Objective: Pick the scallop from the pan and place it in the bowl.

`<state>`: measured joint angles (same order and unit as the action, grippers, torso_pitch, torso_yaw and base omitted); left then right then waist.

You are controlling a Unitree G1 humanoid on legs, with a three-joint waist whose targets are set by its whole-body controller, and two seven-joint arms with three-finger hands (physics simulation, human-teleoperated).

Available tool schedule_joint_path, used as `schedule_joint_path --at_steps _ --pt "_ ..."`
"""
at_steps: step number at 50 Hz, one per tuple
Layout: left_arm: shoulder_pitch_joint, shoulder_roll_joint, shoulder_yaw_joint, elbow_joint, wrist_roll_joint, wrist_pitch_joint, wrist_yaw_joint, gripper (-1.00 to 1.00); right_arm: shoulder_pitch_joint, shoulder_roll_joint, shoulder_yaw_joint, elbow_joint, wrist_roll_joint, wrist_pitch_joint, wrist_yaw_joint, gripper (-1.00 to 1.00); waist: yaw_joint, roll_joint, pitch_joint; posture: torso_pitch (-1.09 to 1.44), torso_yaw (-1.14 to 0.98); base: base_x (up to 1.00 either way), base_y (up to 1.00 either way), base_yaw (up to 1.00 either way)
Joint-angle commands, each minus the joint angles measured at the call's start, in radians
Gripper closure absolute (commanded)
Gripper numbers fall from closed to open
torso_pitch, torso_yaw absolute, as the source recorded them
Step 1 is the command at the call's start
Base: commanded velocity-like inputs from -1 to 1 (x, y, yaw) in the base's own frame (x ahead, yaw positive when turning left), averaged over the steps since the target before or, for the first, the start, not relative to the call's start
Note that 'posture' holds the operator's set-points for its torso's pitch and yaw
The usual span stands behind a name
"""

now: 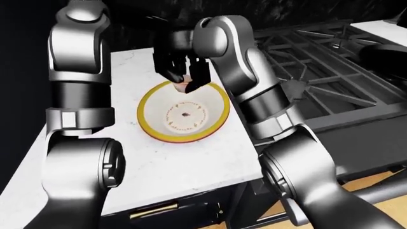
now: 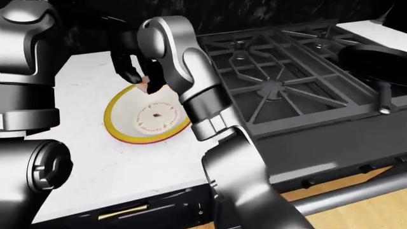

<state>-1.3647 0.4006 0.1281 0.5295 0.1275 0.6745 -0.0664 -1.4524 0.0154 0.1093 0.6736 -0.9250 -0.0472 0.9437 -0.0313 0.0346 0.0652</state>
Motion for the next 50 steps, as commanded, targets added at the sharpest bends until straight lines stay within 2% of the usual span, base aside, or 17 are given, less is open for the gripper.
schedule_joint_path --at_steps 1,15,37,50 --pt "-0.041 0.014 0.006 -0.033 0.003 -0.031 0.006 -1.0 -0.033 0.001 -0.01 -0.041 -0.011 -0.013 -0.015 1.0 -0.001 0.007 -0.035 0.0 0.0 0.0 0.0 0.0" --pt "-0.039 0.026 0.01 -0.022 -0.001 -0.041 0.004 -1.0 0.061 0.069 0.013 -0.223 -0.083 -0.004 0.073 1.0 -0.007 0.013 -0.033 0.0 0.0 0.0 0.0 0.0" --pt "-0.052 0.027 0.008 -0.014 -0.001 -0.041 0.007 -1.0 0.099 0.094 0.022 -0.164 -0.179 -0.063 0.059 1.0 -0.016 0.024 -0.035 0.0 0.0 0.0 0.0 0.0" --pt "-0.041 0.021 0.006 -0.024 0.0 -0.04 0.008 -1.0 0.173 0.113 0.032 -0.191 -0.208 -0.073 0.064 1.0 -0.016 0.024 -0.038 0.0 0.0 0.0 0.0 0.0"
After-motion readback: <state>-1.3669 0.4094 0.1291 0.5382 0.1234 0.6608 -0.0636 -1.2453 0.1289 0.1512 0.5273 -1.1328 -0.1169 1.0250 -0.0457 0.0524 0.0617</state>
